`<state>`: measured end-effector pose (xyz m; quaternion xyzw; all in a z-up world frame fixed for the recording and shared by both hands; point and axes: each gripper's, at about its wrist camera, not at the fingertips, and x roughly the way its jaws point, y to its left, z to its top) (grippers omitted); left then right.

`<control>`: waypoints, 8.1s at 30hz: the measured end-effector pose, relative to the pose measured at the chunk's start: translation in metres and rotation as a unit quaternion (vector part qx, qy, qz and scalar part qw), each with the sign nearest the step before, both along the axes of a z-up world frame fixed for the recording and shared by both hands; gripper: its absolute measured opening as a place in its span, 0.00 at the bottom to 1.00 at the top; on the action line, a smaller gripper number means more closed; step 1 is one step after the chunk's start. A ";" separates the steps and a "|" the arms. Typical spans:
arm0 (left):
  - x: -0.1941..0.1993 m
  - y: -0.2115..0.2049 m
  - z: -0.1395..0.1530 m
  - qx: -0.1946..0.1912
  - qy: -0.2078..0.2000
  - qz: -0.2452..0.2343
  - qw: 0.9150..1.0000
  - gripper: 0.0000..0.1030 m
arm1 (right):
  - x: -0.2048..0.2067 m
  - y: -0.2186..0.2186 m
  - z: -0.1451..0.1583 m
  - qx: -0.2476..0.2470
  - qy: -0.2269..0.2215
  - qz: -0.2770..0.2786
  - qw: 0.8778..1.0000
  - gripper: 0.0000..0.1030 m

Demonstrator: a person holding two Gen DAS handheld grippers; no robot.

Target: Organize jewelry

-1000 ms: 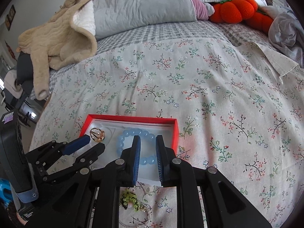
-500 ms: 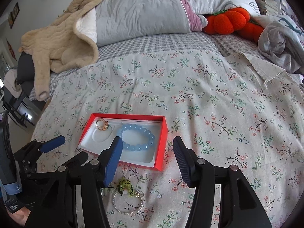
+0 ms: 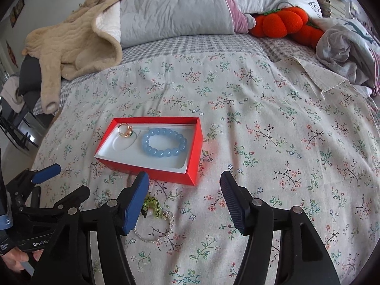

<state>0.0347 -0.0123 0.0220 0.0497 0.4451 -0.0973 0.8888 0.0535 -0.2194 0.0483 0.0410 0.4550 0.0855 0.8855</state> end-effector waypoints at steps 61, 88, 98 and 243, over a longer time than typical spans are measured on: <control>-0.012 -0.018 -0.063 -0.015 0.100 -0.123 0.987 0.12 | -0.015 0.030 -0.066 -0.066 0.093 0.063 0.991 0.65; -0.018 0.004 -0.042 -0.031 0.083 -0.097 0.991 0.12 | 0.019 0.055 -0.078 -0.012 0.112 0.089 0.990 0.25; -0.017 0.005 -0.039 -0.035 0.079 -0.087 0.993 0.12 | 0.017 0.058 -0.072 -0.014 0.105 0.098 0.989 0.08; -0.025 0.007 -0.087 0.022 0.056 -0.111 0.992 0.83 | -0.029 0.033 -0.093 -0.027 0.084 0.110 0.990 0.65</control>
